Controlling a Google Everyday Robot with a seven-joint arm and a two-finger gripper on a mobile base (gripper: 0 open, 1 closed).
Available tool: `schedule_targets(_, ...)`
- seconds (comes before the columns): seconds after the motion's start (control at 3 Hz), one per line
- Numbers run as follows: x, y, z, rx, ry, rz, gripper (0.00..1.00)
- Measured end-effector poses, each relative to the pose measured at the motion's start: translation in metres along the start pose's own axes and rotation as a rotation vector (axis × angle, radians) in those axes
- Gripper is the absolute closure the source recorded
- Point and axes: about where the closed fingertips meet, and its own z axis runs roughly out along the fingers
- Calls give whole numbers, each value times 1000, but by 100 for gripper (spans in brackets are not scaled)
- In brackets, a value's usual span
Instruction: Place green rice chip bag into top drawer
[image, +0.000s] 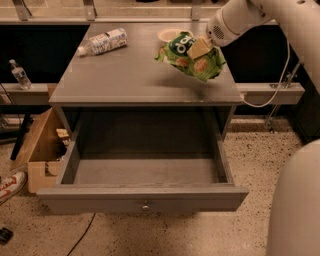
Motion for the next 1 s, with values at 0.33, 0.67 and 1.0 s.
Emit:
schedule_targets(0.33, -16, 20, -38, -92, -117, -59, 100)
schedule_targets(0.67, -15, 20, -33, -90, -108, -55, 100)
schedule_targets(1.0, -3, 50, -40, -148, -85, -120, 100)
